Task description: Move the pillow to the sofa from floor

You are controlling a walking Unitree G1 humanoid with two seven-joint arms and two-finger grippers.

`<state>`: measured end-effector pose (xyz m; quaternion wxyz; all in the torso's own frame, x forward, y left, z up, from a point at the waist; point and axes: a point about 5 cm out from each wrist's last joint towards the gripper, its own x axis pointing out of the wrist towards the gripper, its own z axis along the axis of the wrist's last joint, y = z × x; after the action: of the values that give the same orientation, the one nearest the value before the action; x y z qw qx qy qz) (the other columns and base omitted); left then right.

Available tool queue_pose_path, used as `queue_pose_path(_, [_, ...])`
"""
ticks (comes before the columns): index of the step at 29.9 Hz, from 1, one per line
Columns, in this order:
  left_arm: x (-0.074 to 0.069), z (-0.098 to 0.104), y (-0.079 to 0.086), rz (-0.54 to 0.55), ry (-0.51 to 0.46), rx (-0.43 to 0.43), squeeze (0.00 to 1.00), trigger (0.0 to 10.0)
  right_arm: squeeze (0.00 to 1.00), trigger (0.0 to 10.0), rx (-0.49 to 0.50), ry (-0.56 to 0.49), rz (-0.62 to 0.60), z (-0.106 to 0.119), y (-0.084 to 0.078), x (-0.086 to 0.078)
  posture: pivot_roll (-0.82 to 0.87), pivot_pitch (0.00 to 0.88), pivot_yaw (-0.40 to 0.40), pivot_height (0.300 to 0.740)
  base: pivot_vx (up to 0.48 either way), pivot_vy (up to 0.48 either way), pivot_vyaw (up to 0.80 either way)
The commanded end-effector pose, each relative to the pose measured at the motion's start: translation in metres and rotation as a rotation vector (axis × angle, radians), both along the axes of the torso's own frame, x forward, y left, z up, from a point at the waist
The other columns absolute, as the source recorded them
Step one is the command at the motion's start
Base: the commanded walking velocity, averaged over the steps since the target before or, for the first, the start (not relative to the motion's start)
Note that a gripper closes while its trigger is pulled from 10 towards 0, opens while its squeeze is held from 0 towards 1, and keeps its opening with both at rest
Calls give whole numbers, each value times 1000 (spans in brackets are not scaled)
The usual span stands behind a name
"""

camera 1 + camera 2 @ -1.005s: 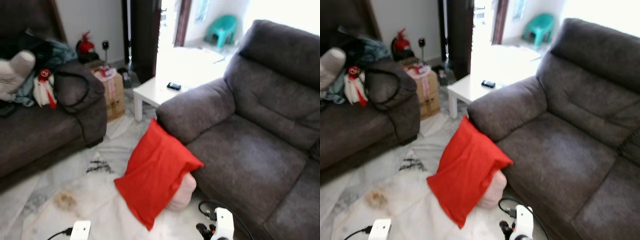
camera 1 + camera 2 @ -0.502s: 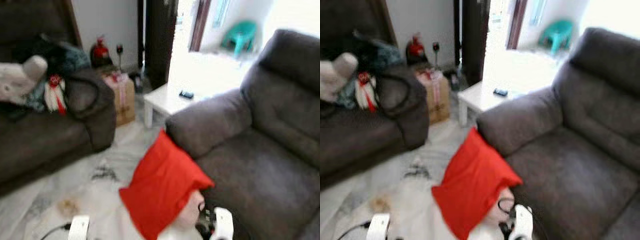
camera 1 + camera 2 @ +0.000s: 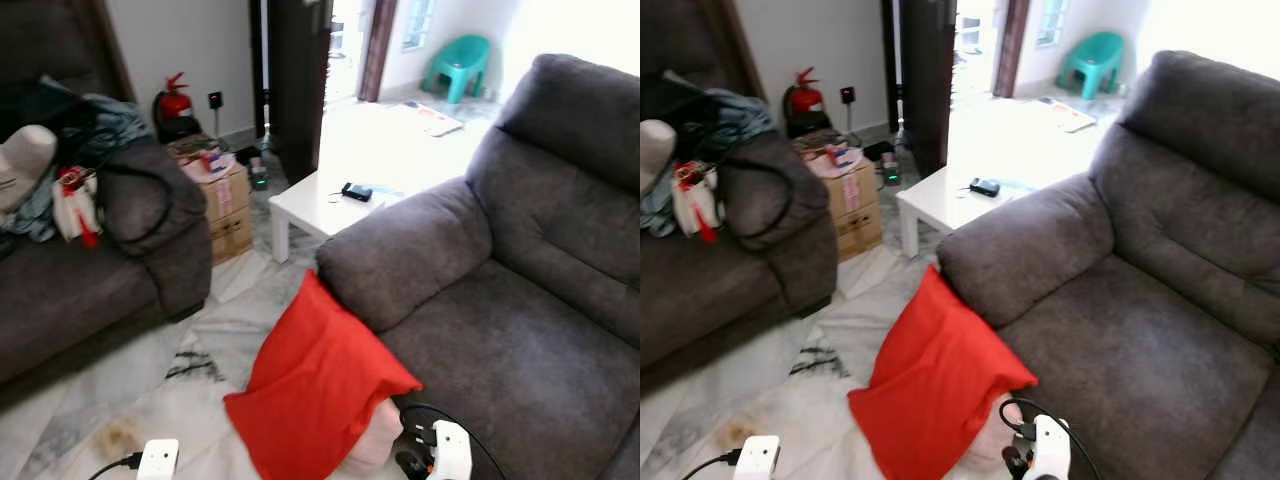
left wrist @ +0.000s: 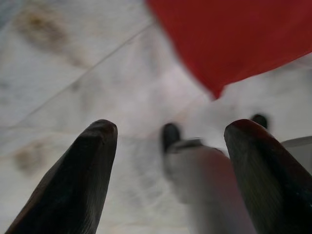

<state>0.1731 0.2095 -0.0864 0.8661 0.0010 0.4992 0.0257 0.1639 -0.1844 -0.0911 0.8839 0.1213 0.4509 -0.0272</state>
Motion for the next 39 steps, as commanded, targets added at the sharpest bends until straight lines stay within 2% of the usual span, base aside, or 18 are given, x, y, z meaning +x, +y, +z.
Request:
queue_pose_path(1, [-4, 1, 13, 14, 9, 32, 0, 10000, 0, 10000, 17, -27, 1, 3, 8, 8, 2, 0, -52, 740, 277, 0, 0])
queue_pose_path(23, [-4, 1, 13, 19, 5, 26, 0, 10000, 0, 10000, 11, -31, -2, 3, 7, 8, 6, 0, -53, 740, 275, 0, 0])
queue_pose_path(30, [-4, 1, 13, 13, 3, 24, 0, 10000, 0, 10000, 9, -36, -2, 4, 7, 9, 12, 0, -51, 740, 0, 0, 0])
queue_pose_path(36, [-3, 2, 14, -7, -11, 57, 0, 10000, 0, 10000, 7, -73, -4, 8, 6, 18, 14, 0, -51, 740, 0, 0, 0])
queue_pose_path(38, [4, 8, 19, -18, -103, 156, 0, 10000, 0, 10000, 7, -153, -16, 19, 1, 35, 14, 0, -54, 740, 0, 0, 0])
queue_pose_path(39, [5, 9, 20, -14, -123, 174, 0, 10000, 0, 10000, 7, -167, -17, 20, 0, 38, 14, 0, -54, 740, 0, 0, 0])
